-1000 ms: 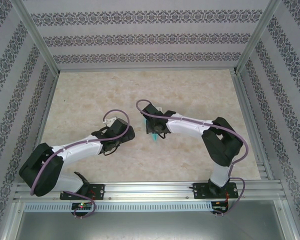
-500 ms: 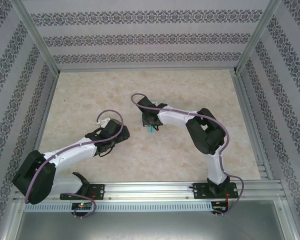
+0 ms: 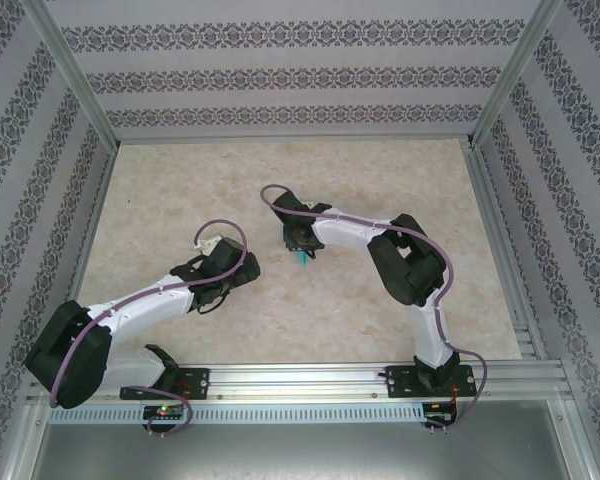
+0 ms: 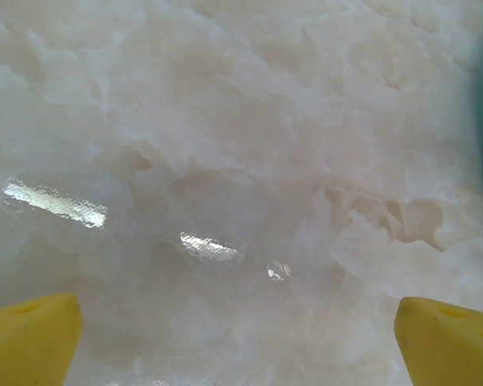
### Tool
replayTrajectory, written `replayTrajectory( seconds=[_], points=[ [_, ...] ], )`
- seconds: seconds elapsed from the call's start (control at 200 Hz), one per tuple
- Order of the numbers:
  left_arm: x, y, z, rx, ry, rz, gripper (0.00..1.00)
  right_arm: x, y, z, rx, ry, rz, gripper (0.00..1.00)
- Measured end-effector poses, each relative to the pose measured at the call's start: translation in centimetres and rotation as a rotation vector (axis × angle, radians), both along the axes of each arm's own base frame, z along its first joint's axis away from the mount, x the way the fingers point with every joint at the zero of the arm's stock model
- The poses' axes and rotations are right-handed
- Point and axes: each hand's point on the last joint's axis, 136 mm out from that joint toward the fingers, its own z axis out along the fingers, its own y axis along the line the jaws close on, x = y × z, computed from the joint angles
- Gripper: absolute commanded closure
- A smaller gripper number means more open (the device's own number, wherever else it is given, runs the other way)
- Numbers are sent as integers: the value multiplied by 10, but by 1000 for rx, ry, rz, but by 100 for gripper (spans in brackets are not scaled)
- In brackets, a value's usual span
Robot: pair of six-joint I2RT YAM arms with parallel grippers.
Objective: Fold a paper plane with a square sheet of paper (pick it up from the middle)
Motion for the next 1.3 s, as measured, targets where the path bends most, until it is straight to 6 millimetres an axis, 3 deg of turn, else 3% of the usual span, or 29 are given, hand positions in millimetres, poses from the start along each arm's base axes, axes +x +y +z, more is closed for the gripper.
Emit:
replayTrajectory(
  seconds=[0.07, 0.145, 0.325, 0.425, 0.505, 0.699, 0.799, 0.869, 1.019, 1.144, 1.299],
  points=[
    [3, -1, 6, 3, -7, -6, 0, 0, -1, 16, 8, -15, -1, 51],
    [10, 1, 15, 6, -22, 1, 0, 2, -1, 46, 40, -59, 1, 42],
    [33, 22, 50, 28, -99, 45, 0, 9, -16, 150, 174, -248, -25, 19],
    [46, 48, 71, 59, -160, 81, 0, 13, -58, 195, 190, -378, -91, 3],
    [52, 74, 86, 104, -208, 118, 0, 12, -110, 211, 129, -470, -184, 2],
    [66, 131, 112, 255, -321, 202, 0, -3, -236, 200, -102, -562, -406, 2],
    [71, 152, 102, 345, -330, 216, 0, -12, -291, 181, -221, -579, -507, 2],
    [73, 161, 87, 404, -318, 197, 0, -16, -319, 163, -292, -571, -542, 2],
    [76, 166, 59, 489, -342, 122, 0, -15, -342, 129, -392, -559, -511, 2],
    [80, 167, 43, 518, -382, 65, 0, -8, -340, 106, -409, -585, -434, 2],
    [102, 151, 39, 509, -470, -39, 0, 0, -336, 91, -356, -653, -357, 2]
  ],
)
